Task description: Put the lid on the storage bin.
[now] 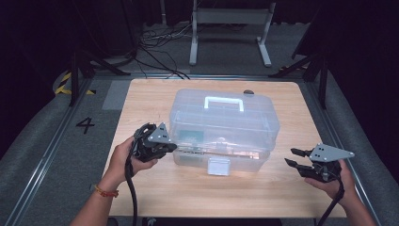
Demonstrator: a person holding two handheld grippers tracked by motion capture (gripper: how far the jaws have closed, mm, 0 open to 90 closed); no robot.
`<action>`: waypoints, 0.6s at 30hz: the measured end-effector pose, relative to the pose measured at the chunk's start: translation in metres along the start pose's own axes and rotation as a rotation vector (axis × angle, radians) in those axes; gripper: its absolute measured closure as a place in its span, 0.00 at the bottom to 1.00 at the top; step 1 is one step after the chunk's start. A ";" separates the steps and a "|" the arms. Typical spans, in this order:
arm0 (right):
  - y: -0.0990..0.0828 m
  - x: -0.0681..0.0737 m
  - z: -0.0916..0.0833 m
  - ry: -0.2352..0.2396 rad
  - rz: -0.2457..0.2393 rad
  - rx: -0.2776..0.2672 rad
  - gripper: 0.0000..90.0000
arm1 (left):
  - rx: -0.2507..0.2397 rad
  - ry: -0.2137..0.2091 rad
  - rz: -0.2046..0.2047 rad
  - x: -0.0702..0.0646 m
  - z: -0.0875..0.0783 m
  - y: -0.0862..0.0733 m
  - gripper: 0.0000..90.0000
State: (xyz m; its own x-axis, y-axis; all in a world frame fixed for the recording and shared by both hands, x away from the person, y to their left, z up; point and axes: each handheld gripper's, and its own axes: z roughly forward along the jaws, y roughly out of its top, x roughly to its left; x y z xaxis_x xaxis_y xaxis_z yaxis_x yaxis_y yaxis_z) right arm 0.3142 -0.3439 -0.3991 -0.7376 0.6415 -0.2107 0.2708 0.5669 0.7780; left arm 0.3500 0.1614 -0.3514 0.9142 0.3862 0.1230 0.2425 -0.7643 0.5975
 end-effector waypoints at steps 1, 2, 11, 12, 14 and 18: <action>0.000 0.000 0.000 -0.001 -0.002 0.001 0.64 | 0.006 -0.001 -0.005 -0.002 0.001 -0.003 1.00; 0.000 0.001 0.000 -0.001 -0.002 0.001 0.63 | 0.001 0.006 -0.007 -0.003 0.002 -0.006 1.00; -0.003 0.001 -0.003 -0.001 -0.008 0.005 0.64 | -0.010 0.076 -0.037 -0.013 -0.009 -0.034 0.95; -0.004 0.001 -0.003 -0.001 -0.007 0.004 0.63 | -0.008 0.101 -0.037 -0.014 -0.012 -0.039 0.92; -0.005 0.001 -0.004 0.005 -0.007 0.002 0.63 | -0.006 0.118 -0.046 -0.014 -0.015 -0.044 0.91; -0.011 -0.001 -0.008 0.000 -0.019 0.005 0.60 | 0.005 0.169 -0.086 -0.012 -0.021 -0.062 0.81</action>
State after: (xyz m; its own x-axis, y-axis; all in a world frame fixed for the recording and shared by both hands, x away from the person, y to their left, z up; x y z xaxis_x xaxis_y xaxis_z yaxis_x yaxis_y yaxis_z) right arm 0.3064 -0.3548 -0.4024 -0.7425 0.6306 -0.2258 0.2598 0.5818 0.7707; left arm 0.3176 0.2148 -0.3734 0.8226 0.5311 0.2034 0.3192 -0.7272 0.6077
